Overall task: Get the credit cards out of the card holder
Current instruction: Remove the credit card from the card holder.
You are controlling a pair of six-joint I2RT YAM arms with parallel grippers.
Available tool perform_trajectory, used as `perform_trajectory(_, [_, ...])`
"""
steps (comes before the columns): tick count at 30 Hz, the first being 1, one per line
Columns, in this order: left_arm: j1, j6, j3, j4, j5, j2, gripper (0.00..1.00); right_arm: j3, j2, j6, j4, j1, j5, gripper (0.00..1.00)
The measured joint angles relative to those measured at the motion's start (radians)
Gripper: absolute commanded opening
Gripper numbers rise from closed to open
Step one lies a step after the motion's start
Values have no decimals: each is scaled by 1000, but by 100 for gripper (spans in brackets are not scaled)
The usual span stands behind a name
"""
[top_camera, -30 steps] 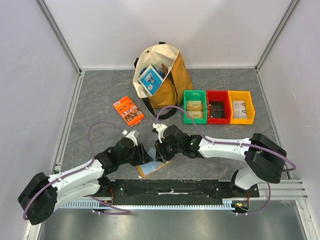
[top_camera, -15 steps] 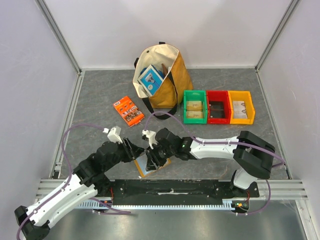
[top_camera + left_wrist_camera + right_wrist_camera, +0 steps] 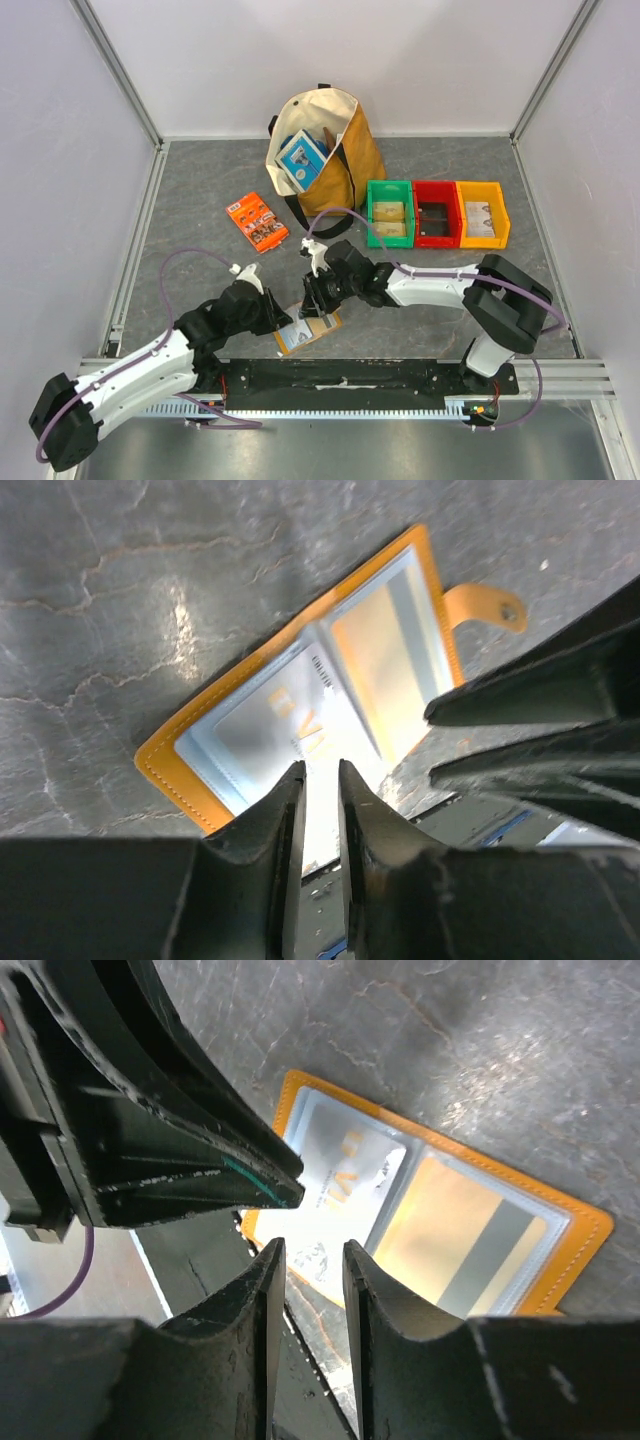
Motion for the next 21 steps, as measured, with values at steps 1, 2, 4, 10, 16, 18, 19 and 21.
perform_trajectory(1, [0, 0, -8, 10, 8, 14, 23, -5, 6, 7, 14, -8, -6, 35])
perform_trajectory(2, [0, -1, -17, 22, 16, 31, 20, -12, 13, 18, 33, -17, -14, 35])
perform_trajectory(4, [0, -4, -35, 43, 24, 51, 19, -28, 39, 39, 77, -35, -36, 35])
perform_trajectory(10, [0, -23, -66, 106, 42, 68, 17, -82, 123, 106, 185, -68, -98, 34])
perform_trajectory(16, [0, -40, -81, 131, 46, 72, 14, -92, 163, 150, 272, -72, -153, 33])
perform_trajectory(18, [0, -45, -87, 143, 48, 74, 14, -92, 180, 161, 294, -72, -170, 32])
perform_trajectory(19, [0, -48, -89, 148, 49, 74, 14, -93, 187, 165, 304, -72, -175, 31])
perform_trajectory(21, [0, -51, -90, 150, 49, 75, 14, -93, 200, 177, 322, -72, -186, 26])
